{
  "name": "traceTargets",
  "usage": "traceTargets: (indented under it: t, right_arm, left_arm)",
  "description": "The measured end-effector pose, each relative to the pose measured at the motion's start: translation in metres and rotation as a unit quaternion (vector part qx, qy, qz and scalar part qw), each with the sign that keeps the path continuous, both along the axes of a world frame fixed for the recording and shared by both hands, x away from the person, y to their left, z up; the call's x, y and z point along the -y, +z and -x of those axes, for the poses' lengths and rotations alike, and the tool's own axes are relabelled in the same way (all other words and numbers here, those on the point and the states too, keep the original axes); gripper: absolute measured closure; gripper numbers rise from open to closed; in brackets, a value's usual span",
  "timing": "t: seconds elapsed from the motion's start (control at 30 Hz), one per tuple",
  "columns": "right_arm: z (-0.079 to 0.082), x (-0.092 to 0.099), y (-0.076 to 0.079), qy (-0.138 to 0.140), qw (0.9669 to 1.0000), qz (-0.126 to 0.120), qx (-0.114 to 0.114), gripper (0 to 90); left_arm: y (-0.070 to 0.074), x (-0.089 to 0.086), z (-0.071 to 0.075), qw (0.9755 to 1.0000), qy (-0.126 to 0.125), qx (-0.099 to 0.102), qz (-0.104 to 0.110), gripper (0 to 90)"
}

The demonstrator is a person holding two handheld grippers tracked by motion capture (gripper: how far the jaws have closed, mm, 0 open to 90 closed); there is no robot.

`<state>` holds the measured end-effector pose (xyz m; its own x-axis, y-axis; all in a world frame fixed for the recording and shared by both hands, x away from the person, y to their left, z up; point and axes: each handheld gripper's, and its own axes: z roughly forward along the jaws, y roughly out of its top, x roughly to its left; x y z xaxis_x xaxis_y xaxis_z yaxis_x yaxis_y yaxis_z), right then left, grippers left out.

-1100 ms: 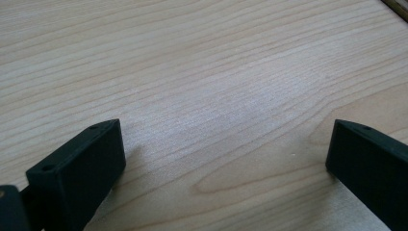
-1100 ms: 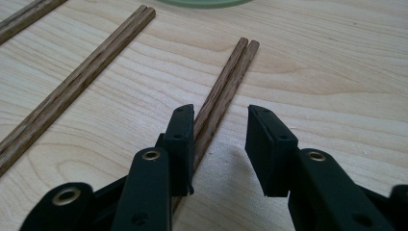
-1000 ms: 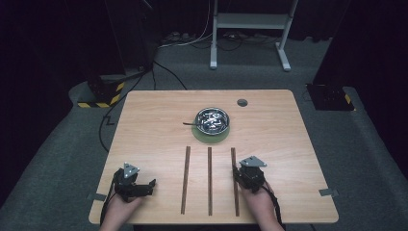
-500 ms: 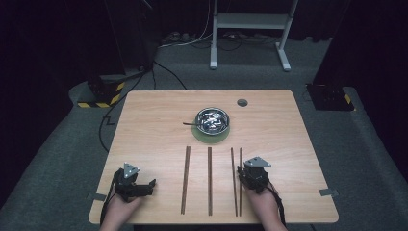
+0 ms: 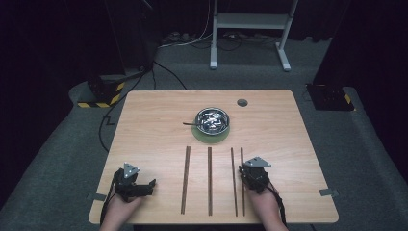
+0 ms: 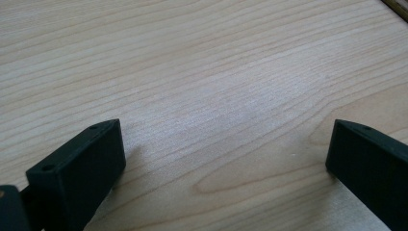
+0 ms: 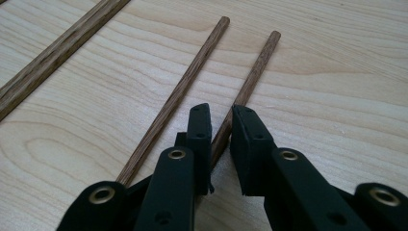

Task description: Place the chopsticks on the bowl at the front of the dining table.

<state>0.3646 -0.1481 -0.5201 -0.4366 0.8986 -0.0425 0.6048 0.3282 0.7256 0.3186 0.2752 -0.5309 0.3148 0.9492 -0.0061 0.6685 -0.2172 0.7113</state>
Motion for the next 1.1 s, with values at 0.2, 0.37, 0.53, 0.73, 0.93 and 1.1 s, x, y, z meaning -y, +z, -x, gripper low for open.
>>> traceTargets:
  t: [0.2,0.37,0.53,0.73,0.93,1.1]
  right_arm:
    - [-0.001,0.004,0.0,-0.006,1.0,0.001,0.001,79.9]
    - [-0.003,0.007,0.0,-0.007,1.0,0.006,-0.001,80.6]
    - [-0.004,0.01,0.002,-0.007,0.9999,0.011,-0.005,81.5]
    - [-0.005,0.012,0.004,-0.011,0.9999,0.005,0.0,78.6]
    - [-0.006,0.014,0.013,-0.012,0.9999,-0.003,-0.012,71.3]
    - [-0.011,0.013,0.016,-0.016,0.9994,-0.003,-0.031,68.6]
  left_arm:
    - [0.0,0.0,0.0,1.0,0.0,0.0,0.0,0.2]
    - [0.0,0.0,0.0,1.0,0.0,0.0,0.0,0.2]
    - [0.0,0.0,0.0,1.0,0.0,0.0,0.0,0.2]
    - [0.0,0.0,0.0,1.0,0.0,0.0,0.0,0.2]
    - [0.0,0.0,0.0,1.0,0.0,0.0,0.0,0.2]
    - [0.0,0.0,0.0,1.0,-0.002,-0.002,-0.003,0.2]
